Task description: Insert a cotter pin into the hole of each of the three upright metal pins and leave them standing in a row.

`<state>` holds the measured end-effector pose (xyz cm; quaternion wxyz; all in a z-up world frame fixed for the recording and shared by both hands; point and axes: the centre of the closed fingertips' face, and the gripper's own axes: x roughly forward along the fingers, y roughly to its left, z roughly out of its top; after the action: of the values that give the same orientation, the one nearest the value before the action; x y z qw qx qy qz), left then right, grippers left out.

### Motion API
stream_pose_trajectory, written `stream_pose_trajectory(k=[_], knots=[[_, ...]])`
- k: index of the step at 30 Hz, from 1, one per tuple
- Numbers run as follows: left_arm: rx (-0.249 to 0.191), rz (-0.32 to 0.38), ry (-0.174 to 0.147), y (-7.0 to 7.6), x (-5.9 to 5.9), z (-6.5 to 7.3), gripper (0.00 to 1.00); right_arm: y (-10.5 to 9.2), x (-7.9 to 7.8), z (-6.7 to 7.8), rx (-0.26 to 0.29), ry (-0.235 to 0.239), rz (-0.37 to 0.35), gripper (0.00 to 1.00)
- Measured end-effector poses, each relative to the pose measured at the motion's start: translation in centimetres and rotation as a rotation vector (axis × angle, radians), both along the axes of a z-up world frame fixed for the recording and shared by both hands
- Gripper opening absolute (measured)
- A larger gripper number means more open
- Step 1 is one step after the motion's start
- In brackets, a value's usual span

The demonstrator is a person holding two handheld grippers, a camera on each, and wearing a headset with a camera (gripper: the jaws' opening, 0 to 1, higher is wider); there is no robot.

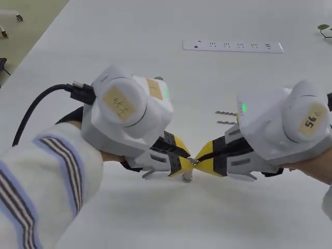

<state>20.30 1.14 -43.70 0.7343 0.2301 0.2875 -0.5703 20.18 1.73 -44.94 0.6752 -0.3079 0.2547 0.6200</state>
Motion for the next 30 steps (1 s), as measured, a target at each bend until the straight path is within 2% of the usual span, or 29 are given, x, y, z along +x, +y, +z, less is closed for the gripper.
stream_pose_trajectory(k=[4, 9, 14, 19, 21, 27, 30], knots=[[-0.018, 0.018, 0.011, -0.1, 0.0, 0.0, 0.06, 0.0, 0.1, 0.1, 0.007, -0.012, -0.002, 0.06], [-0.044, 0.027, 0.002, 0.2, 0.0, 0.3, 0.06, -0.2, 0.0, 0.1, 0.002, -0.008, -0.004, 0.1], [-0.065, 0.049, -0.006, 0.7, -0.1, 0.5, 0.18, 0.0, -0.3, -0.1, 0.022, 0.01, -0.03, 0.12], [-0.1, 0.078, -0.005, 1.4, -0.7, 0.7, 0.23, 0.1, -0.4, -0.6, 0.048, 0.031, -0.074, 0.17], [-0.113, 0.088, -0.012, 1.7, -0.9, 0.8, 0.25, 0.2, -0.3, -0.8, 0.069, 0.045, -0.102, 0.17], [-0.177, 0.157, -0.026, 2.7, -1.0, 1.4, 0.45, 0.5, 0.0, -0.7, 0.162, 0.082, -0.178, 0.16], [-0.201, 0.195, -0.013, 3.2, -1.0, 1.5, 0.48, 0.5, -0.1, -1.1, 0.169, 0.096, -0.19, 0.16]])
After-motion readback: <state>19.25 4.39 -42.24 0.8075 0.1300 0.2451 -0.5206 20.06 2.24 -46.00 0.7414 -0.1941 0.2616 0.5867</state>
